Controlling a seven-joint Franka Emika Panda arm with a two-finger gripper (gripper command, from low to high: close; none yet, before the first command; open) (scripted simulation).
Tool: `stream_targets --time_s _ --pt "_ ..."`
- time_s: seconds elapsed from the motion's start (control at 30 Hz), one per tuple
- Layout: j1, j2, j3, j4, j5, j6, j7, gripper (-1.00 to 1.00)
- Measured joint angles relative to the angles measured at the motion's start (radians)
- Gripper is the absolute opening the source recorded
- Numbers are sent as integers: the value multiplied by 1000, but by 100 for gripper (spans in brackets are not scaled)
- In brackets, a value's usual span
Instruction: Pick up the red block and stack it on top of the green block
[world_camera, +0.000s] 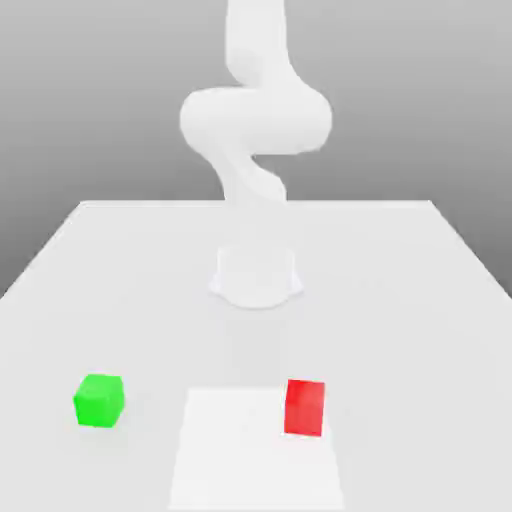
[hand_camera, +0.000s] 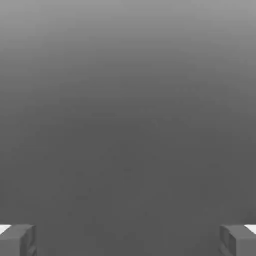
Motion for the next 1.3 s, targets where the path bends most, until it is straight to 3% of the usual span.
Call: stream_targets --time_s 0.4,0.6,0.83,0.87,1.1,1.3 --pt "24 444 86 -292 51 281 145 0" --pt "35 672 127 -439 5 427 269 0" --pt "82 927 59 -429 -101 636 359 0" --pt "91 950 49 -426 -108 655 365 -100" --pt "90 949 49 -426 -112 655 368 -100" --pt "75 754 86 -455 -29 490 307 -100"
